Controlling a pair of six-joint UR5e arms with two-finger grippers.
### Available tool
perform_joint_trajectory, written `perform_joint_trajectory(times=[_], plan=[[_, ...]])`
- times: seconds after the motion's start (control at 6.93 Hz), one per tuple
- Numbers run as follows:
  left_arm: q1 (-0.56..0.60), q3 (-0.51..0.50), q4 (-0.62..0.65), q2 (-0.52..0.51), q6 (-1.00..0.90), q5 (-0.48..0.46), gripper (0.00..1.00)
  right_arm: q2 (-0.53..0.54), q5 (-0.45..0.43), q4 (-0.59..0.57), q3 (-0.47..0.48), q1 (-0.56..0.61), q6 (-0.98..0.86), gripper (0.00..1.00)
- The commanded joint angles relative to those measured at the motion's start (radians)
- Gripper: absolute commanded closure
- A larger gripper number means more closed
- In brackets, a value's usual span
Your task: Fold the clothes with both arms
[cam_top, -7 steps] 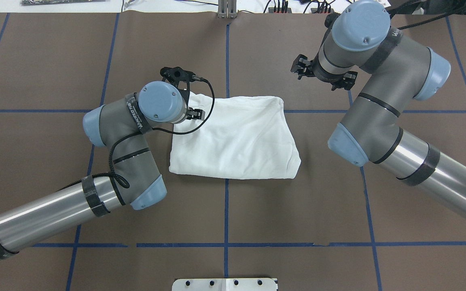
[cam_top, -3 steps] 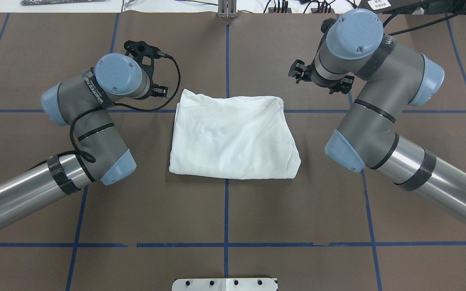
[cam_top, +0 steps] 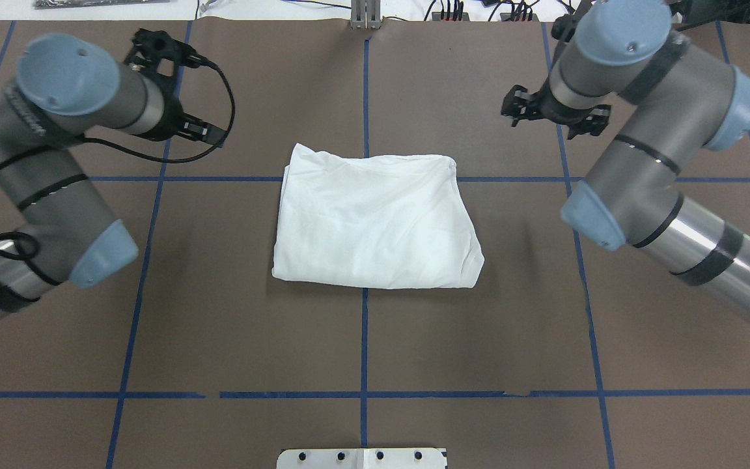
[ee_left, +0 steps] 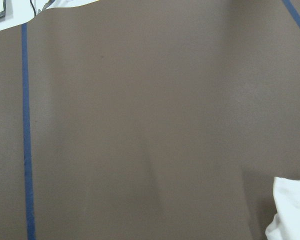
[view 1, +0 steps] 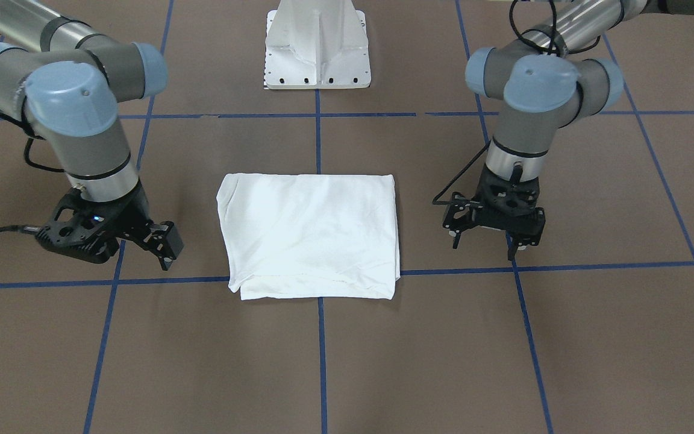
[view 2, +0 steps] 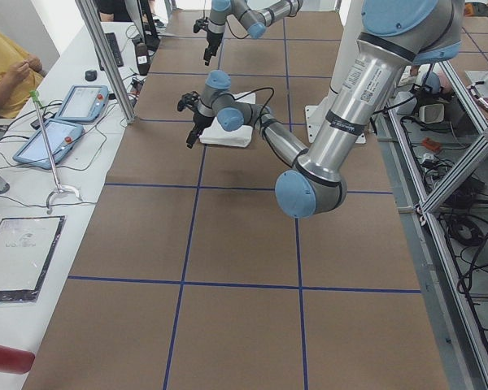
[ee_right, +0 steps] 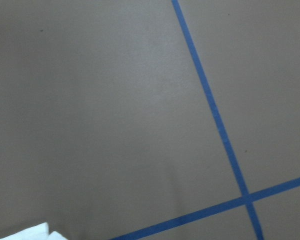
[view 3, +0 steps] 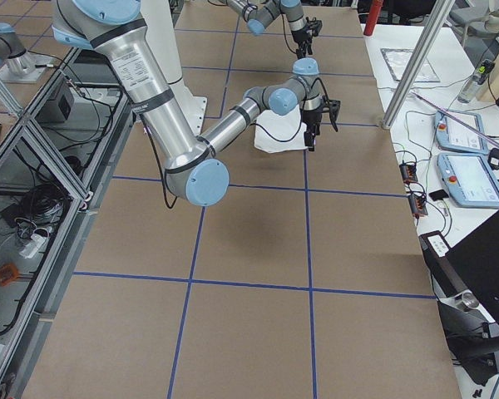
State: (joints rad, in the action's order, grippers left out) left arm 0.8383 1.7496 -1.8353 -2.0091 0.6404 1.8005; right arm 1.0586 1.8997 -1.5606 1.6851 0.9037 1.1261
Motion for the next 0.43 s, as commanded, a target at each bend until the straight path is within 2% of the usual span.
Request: perform_joint_trajectory(times=[0.0, 0.14, 0.29], plan=[[0.17, 0.21, 0.141, 0.172, -0.304, 0.139, 0.0, 0.134, 0.184, 0.001, -0.007, 0.23, -0.412, 0.0], [0.296, 0.212, 0.242, 0.197, -0.453, 0.298, 0.0, 0.22, 0.305, 0.004, -0.037, 0.359, -0.58, 0.0], [0.391, 0.217, 0.279, 0.281, -0.594, 0.345, 0.0, 0.286, 0.387, 0.004, -0.092, 0.477, -0.828, 0.0]])
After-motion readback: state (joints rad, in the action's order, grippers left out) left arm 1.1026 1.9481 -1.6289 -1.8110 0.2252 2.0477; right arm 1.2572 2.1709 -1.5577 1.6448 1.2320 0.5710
